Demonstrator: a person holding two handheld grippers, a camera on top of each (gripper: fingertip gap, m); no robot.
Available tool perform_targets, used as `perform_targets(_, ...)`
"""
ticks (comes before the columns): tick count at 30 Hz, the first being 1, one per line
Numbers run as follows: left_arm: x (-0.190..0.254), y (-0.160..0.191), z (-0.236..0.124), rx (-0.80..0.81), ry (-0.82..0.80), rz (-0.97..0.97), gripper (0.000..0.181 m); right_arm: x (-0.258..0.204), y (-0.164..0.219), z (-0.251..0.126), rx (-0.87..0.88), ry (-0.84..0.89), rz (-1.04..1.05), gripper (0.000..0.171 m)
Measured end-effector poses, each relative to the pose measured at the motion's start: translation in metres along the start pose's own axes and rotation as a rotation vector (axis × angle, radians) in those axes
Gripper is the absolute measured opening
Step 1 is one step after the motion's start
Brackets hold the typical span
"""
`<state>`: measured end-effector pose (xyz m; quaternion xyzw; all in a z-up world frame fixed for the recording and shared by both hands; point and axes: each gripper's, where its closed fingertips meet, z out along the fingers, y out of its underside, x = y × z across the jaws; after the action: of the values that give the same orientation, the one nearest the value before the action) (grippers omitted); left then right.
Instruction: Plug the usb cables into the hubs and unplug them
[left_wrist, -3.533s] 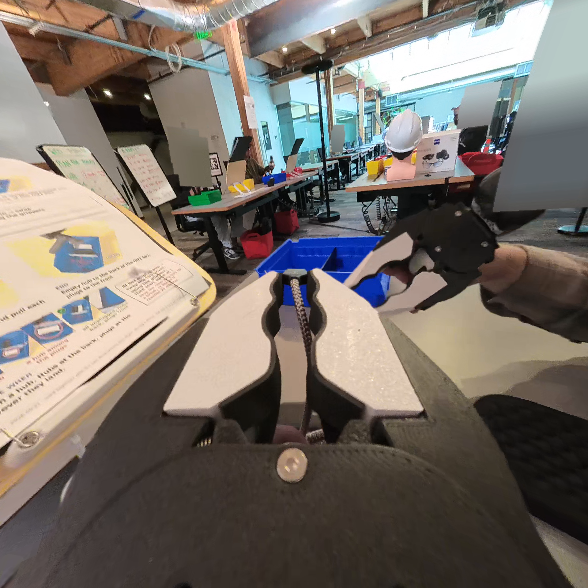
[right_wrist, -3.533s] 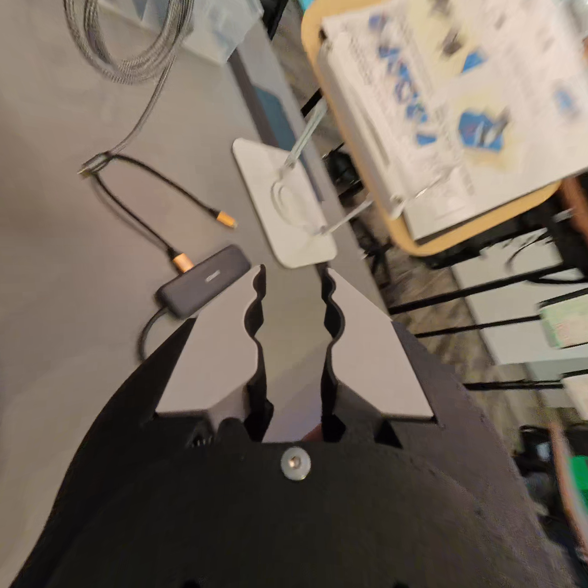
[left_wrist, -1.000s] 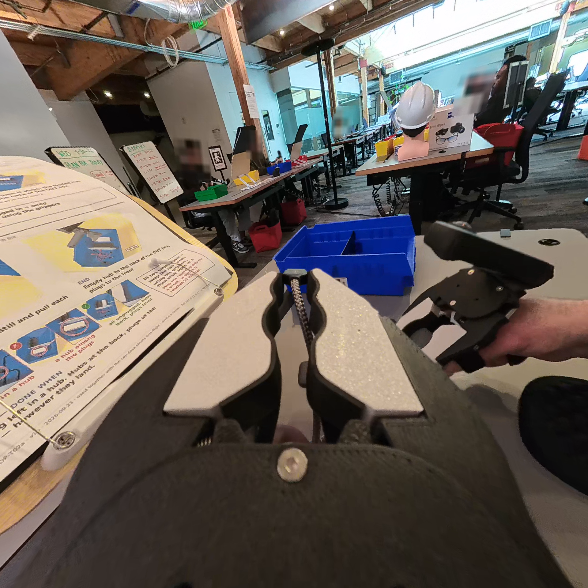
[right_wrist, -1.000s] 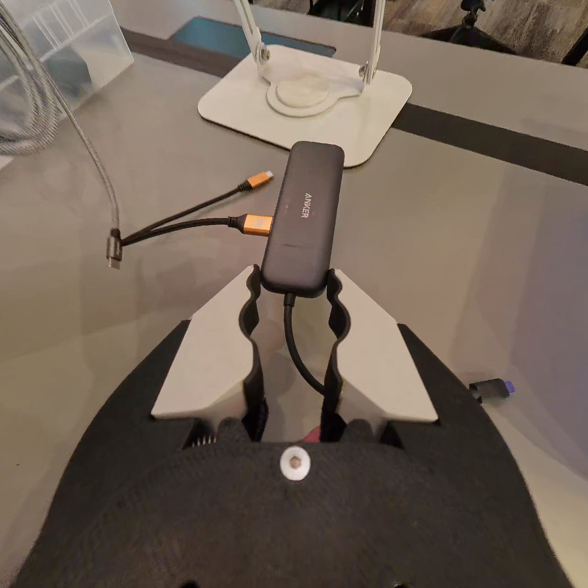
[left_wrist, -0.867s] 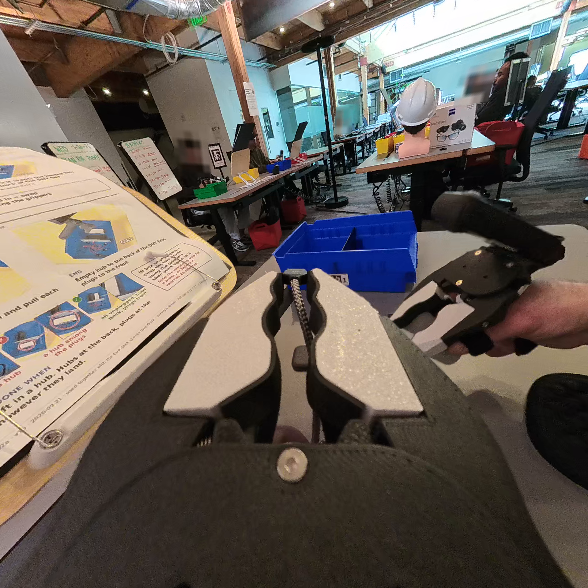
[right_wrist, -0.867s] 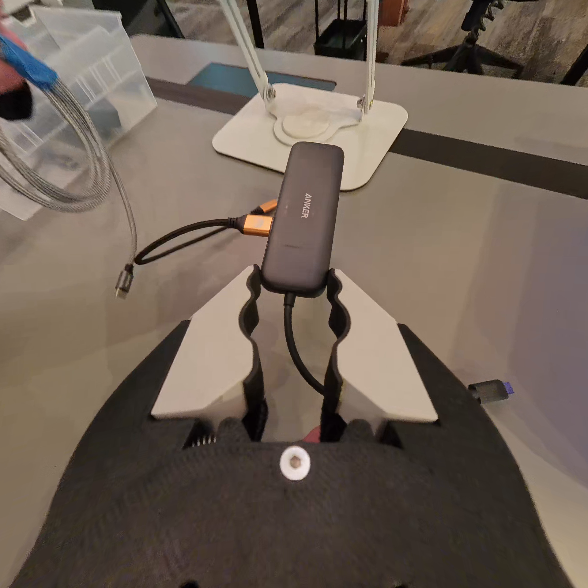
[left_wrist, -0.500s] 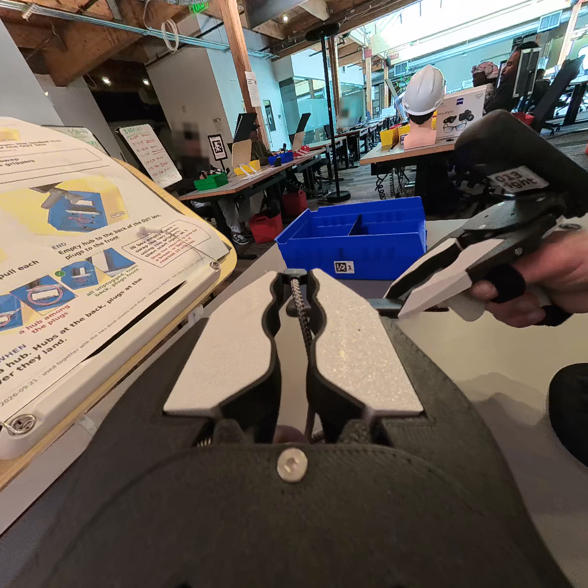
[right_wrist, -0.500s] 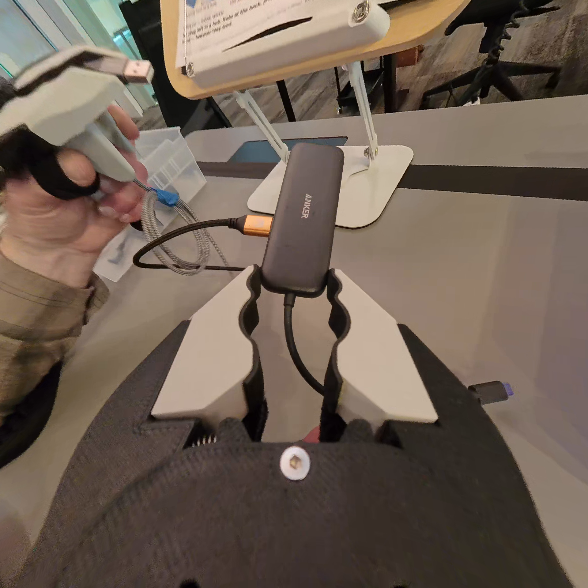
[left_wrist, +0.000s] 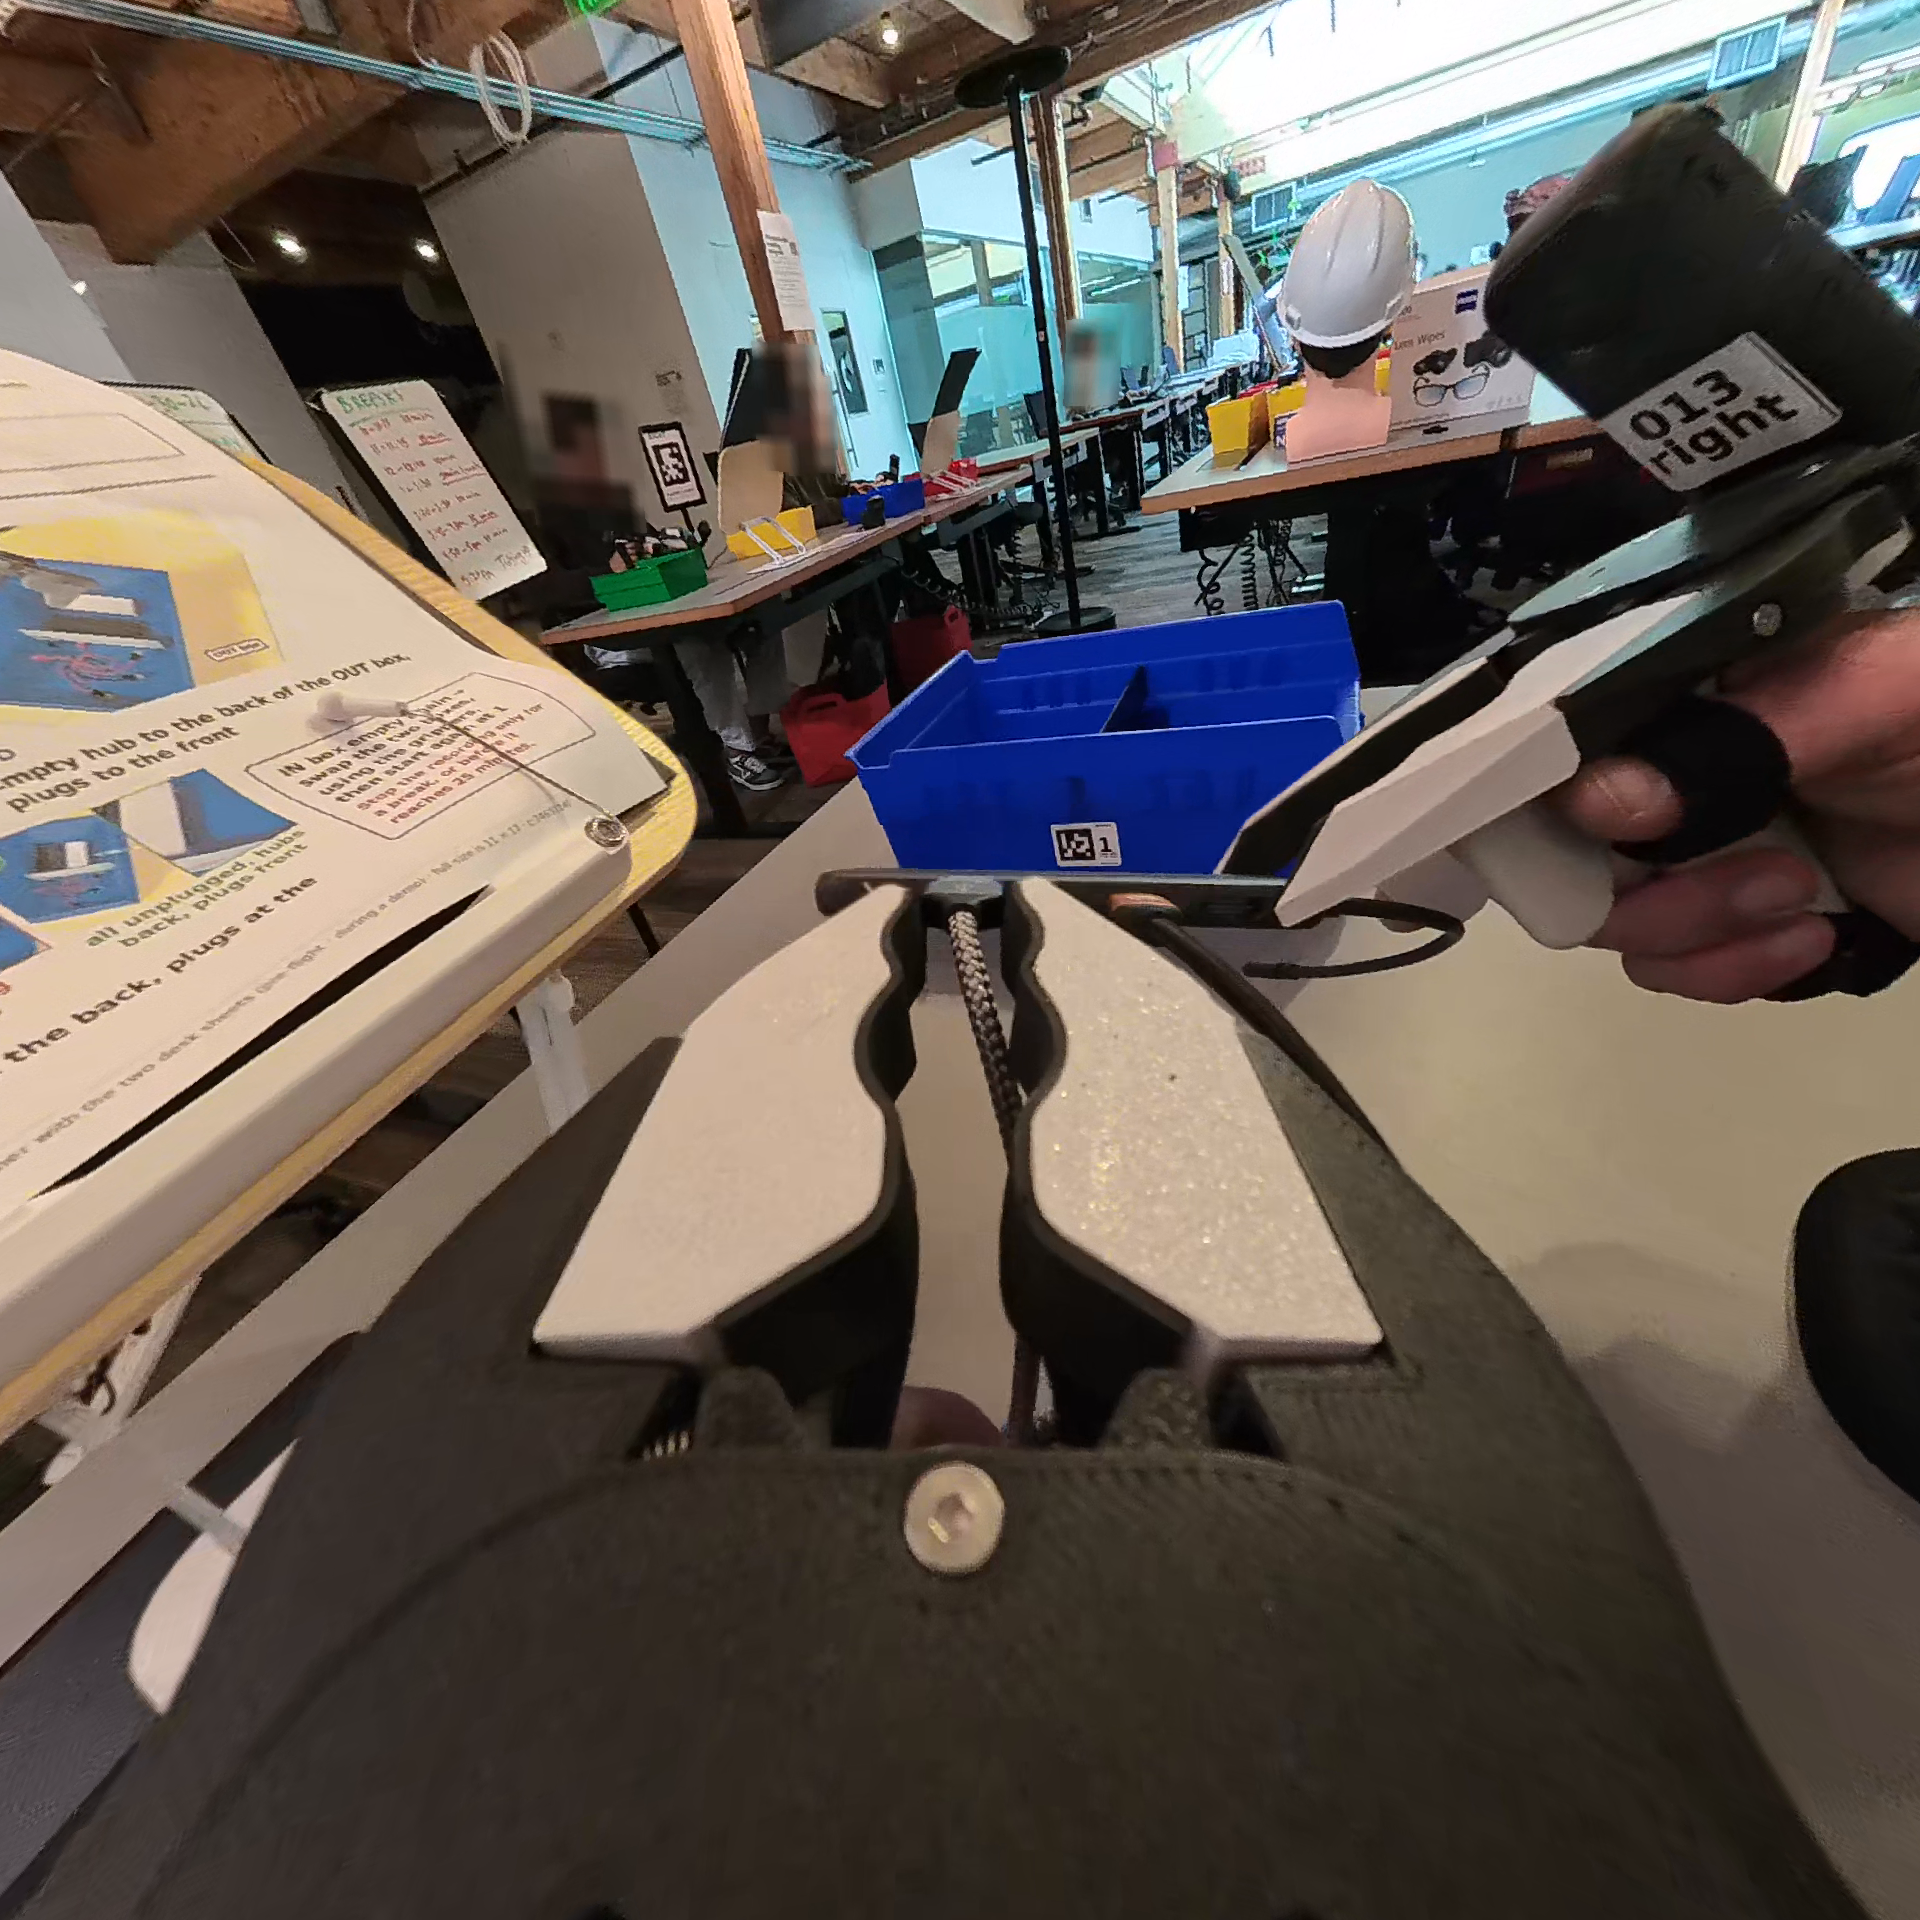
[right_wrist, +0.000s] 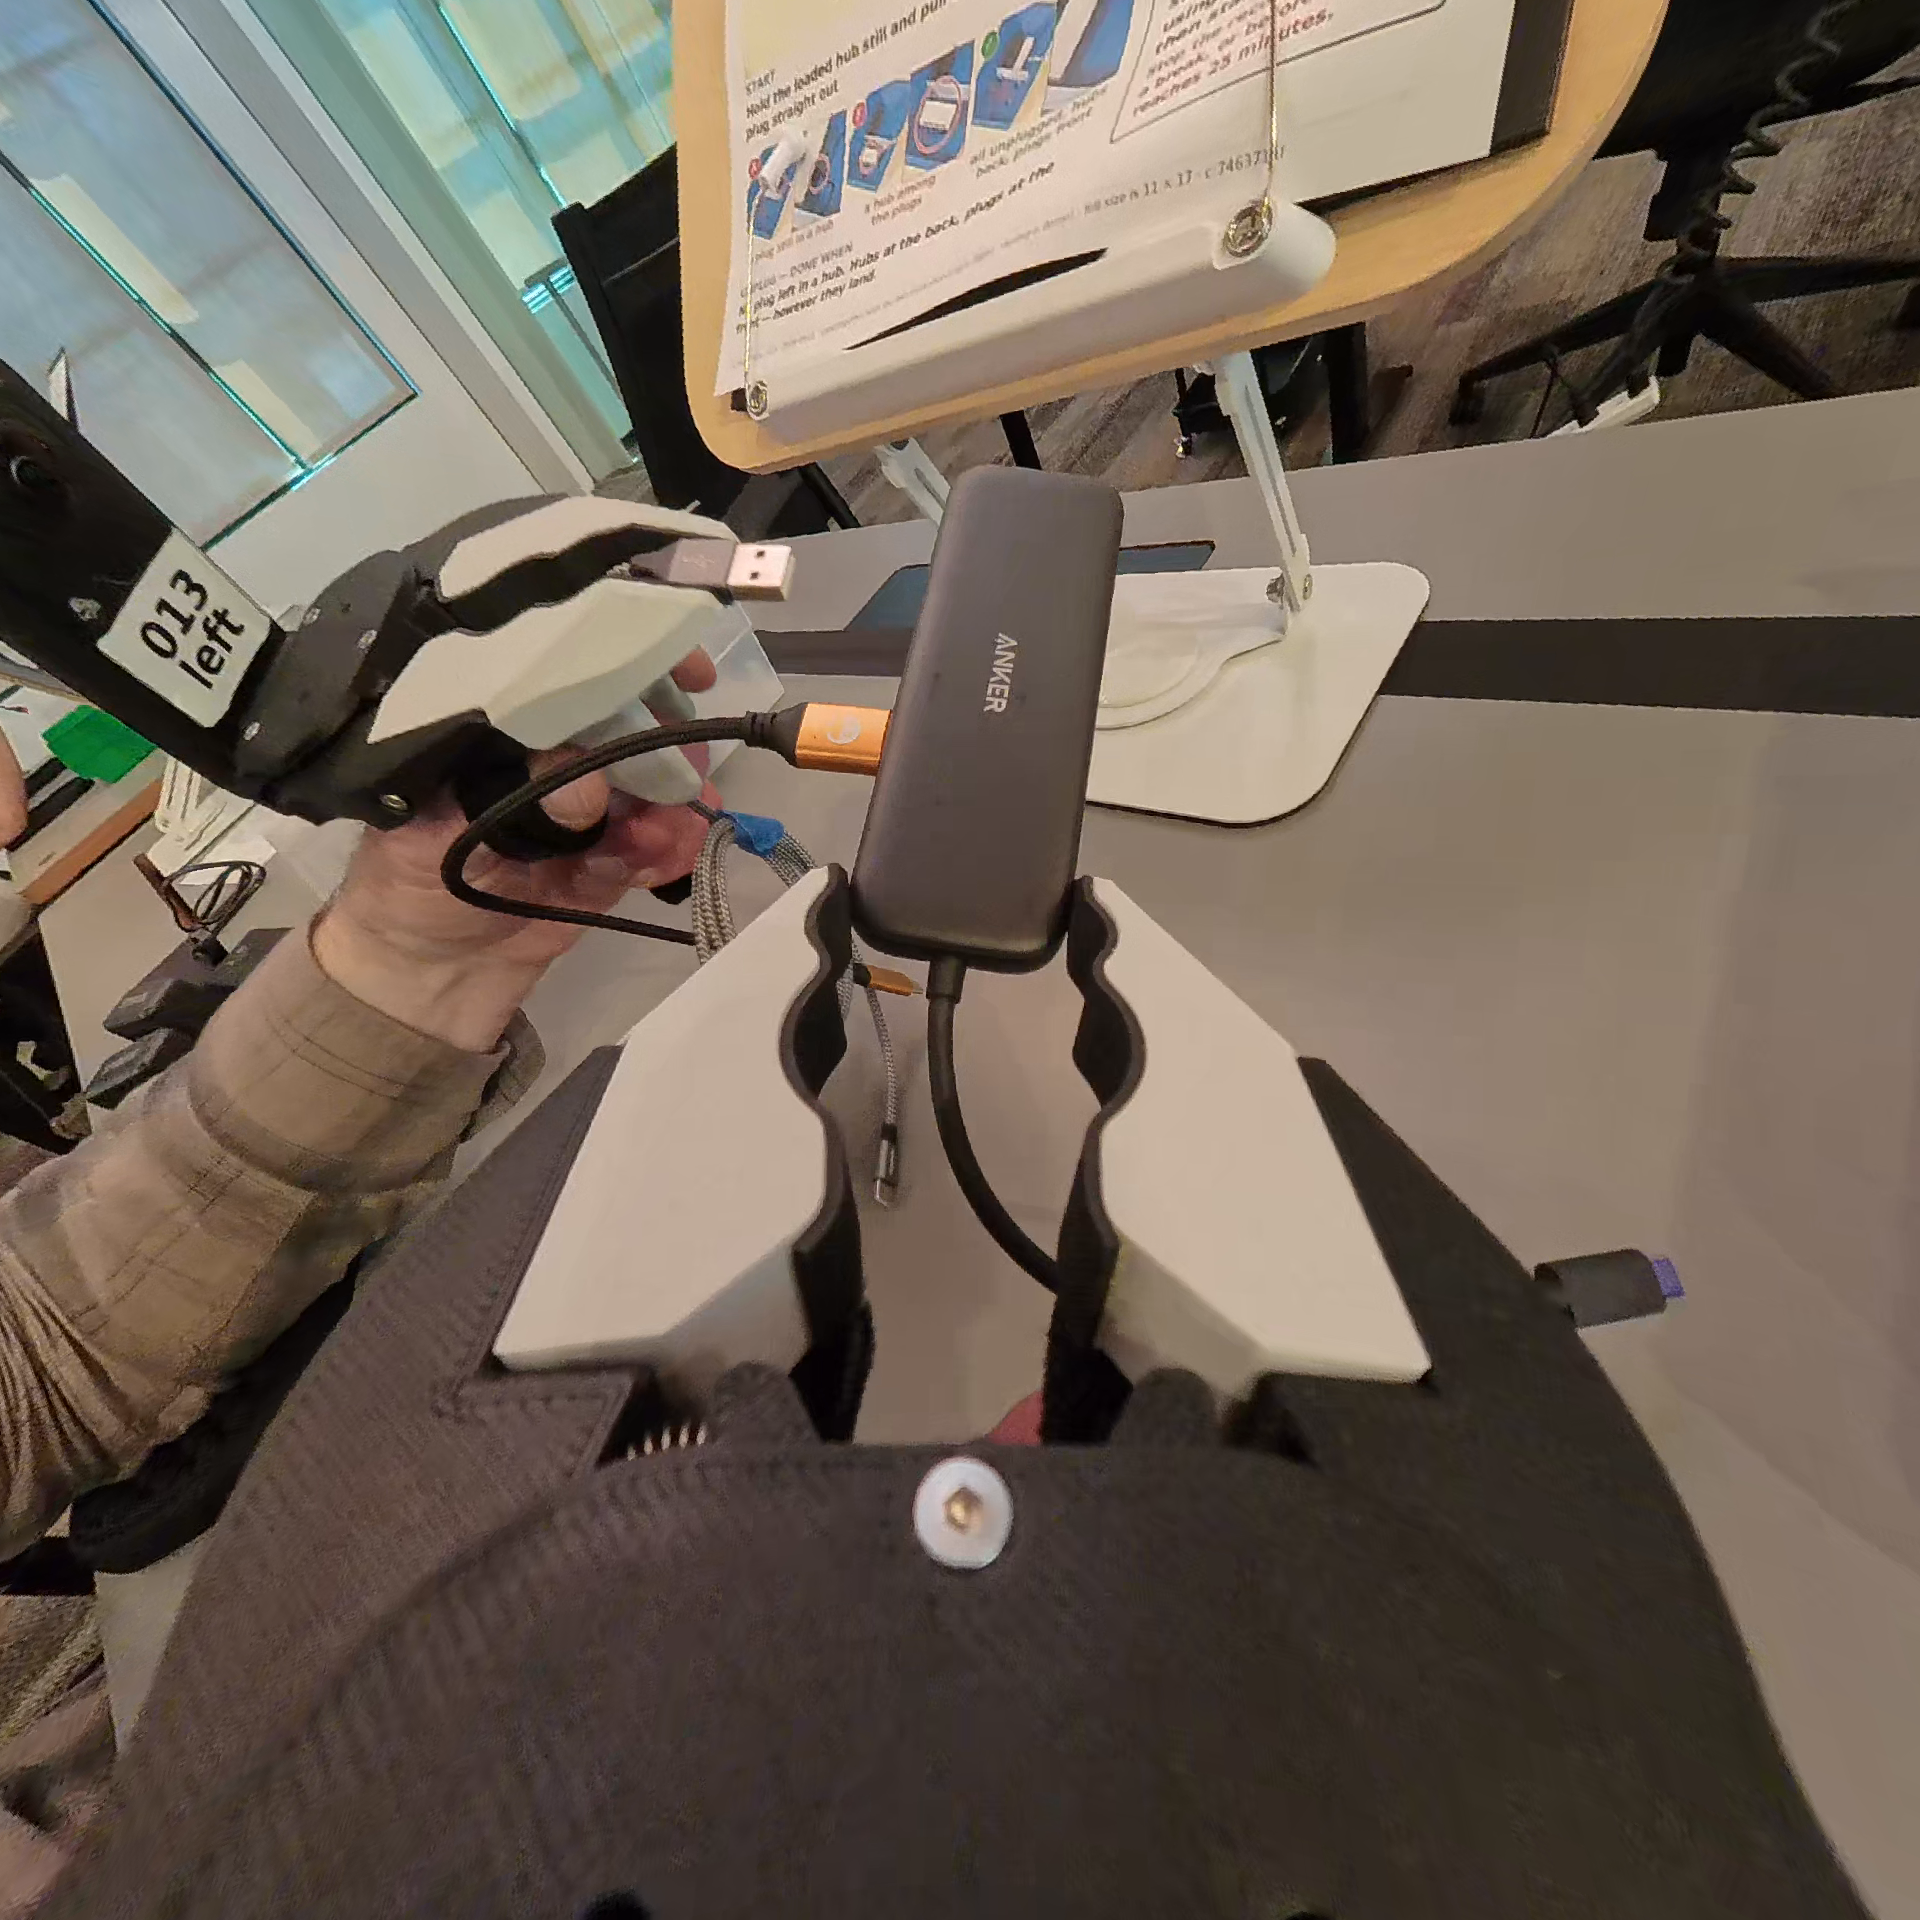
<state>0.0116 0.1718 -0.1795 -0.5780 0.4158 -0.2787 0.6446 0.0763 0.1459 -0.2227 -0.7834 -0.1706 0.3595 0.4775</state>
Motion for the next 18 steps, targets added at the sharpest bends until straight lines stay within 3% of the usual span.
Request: perform_targets(18, 0.011, 0.004, 0.009, 0.01, 0.002, -0.017, 0.014, -0.017, -0.008, 0.002, 0.026, -0.04, -0.002, 0.04)
